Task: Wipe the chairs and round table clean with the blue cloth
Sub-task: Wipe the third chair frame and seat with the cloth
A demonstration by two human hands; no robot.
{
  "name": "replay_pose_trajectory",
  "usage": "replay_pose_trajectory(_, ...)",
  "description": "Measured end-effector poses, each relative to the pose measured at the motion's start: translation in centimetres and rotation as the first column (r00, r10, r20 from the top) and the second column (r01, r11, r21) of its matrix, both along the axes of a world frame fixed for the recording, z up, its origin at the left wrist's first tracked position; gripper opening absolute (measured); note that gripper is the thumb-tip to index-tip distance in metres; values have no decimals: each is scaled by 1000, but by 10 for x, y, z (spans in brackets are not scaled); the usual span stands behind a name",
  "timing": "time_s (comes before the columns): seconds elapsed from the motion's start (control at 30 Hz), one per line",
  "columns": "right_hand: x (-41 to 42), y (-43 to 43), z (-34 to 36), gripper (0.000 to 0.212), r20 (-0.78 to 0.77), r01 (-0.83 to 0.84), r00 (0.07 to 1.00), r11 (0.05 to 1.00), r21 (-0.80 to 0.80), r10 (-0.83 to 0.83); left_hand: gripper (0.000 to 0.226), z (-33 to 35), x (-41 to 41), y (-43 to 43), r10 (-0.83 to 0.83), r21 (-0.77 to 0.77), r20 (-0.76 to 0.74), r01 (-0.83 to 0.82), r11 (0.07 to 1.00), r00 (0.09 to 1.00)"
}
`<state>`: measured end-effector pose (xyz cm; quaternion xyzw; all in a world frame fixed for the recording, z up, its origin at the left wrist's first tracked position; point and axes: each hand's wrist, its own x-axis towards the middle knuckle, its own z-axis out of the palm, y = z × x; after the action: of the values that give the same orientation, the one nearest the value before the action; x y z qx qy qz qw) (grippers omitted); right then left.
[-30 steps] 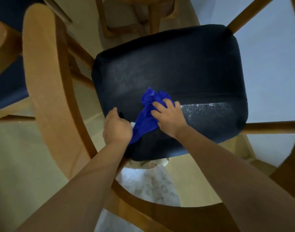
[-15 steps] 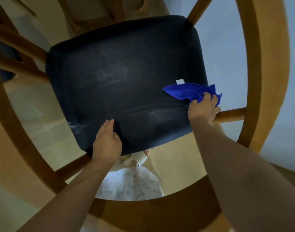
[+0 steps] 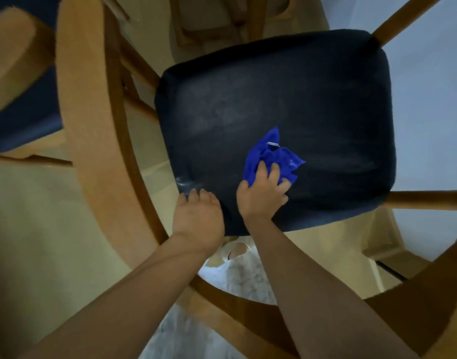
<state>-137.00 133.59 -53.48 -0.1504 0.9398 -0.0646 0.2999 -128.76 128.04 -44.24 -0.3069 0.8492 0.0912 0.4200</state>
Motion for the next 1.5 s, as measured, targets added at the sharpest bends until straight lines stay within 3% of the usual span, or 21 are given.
replay_pose_trajectory(0.1,32,-30,2,63,31,-352,935,934,-59,354,56,17,11,-11,-161,-78,16,162,984,987)
replay_pose_trajectory(0.2,41,-53,1,64,0,-731,682,682,-17,731,54,35,33,-32,-255,-205,-62,238,949,965)
replay_pose_trajectory(0.27,31,-61,-1,59,-28,-856,516,517,10,856,52,48,49,-50,-222,-315,-182,157,936,958)
replay_pose_trajectory(0.33,20,-72,0,55,-63,-916,402,402,-6,914,53,54,65,-60,-123,-373,-340,-14,928,932)
replay_pose_trajectory(0.4,25,-91,1,56,-115,-940,342,340,-33,933,52,51,76,-54,-16,-326,-469,-157,932,883)
replay_pose_trajectory(0.5,45,-124,0,63,-37,-907,420,421,0,907,42,37,74,-27,115,-275,-592,-335,901,797)
replay_pose_trajectory(0.57,56,-124,-5,61,1,-913,407,407,40,913,41,29,66,-16,168,-291,-599,-408,865,783)
replay_pose_trajectory(0.7,73,-75,-14,44,-80,-988,157,157,-8,984,41,25,62,-2,190,-342,-586,-453,823,788)
replay_pose_trajectory(0.9,57,7,-13,38,67,-996,18,24,-88,998,36,27,56,0,208,-353,-533,-439,826,820)
replay_pose_trajectory(1.0,42,11,1,28,7,-979,77,77,-190,997,33,29,55,1,210,-348,-531,-437,829,821)
replay_pose_trajectory(1.17,19,-71,15,40,-216,-889,408,333,-314,887,36,30,54,2,223,-332,-536,-447,831,814)
replay_pose_trajectory(1.3,-2,-149,11,66,44,-785,591,587,-195,805,34,25,58,1,189,-359,-554,-438,824,811)
replay_pose_trajectory(1.33,0,-153,5,66,57,-797,584,586,-146,809,32,24,58,1,183,-371,-550,-435,821,815)
replay_pose_trajectory(1.4,11,-138,-5,57,32,-865,496,497,-67,868,30,23,59,1,181,-371,-556,-437,820,811)
replay_pose_trajectory(1.5,22,-91,-8,43,-68,-894,437,424,-142,897,28,25,57,-2,201,-343,-566,-450,825,800)
